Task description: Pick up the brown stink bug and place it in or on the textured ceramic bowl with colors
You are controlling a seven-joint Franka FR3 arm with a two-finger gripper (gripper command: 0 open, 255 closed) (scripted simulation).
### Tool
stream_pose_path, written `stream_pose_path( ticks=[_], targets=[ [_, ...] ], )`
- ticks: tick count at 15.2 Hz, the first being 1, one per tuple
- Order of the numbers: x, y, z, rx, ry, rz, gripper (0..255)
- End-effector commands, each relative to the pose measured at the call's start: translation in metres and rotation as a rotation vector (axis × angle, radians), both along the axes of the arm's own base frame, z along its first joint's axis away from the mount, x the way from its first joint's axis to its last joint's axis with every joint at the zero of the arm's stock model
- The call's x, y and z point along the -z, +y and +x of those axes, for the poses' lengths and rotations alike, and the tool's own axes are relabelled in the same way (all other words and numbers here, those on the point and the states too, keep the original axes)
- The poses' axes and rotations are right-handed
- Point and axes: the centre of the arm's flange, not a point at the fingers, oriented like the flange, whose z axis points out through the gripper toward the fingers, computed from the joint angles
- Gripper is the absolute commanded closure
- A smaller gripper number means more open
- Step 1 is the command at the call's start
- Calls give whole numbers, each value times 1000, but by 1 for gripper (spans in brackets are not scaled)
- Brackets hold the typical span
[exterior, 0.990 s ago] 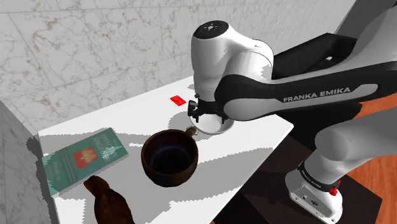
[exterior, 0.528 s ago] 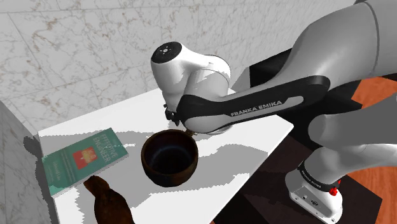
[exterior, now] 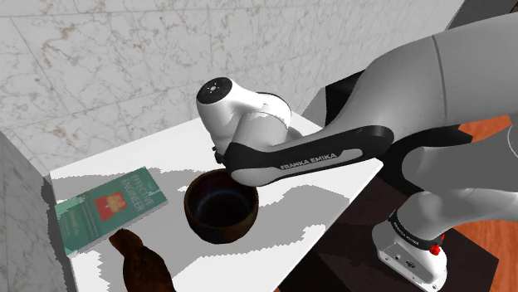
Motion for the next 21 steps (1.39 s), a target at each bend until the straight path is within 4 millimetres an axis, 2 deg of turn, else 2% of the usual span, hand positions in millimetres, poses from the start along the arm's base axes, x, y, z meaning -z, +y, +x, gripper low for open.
stream_pose_path(
  ticks=[1,8,9,17,19,20,21],
  targets=[
    [5,-2,1,1,0,-1,0],
    [5,-2,1,1,0,-1,0],
    [5,-2,1,1,0,-1,255],
    [8,-2,2,1,0,-1,255],
    [1,1,2,-3,-8,8,255],
    [1,1,2,-3,-8,8,0],
    [-14,-23,10,-27,36,117,0]
  ],
)
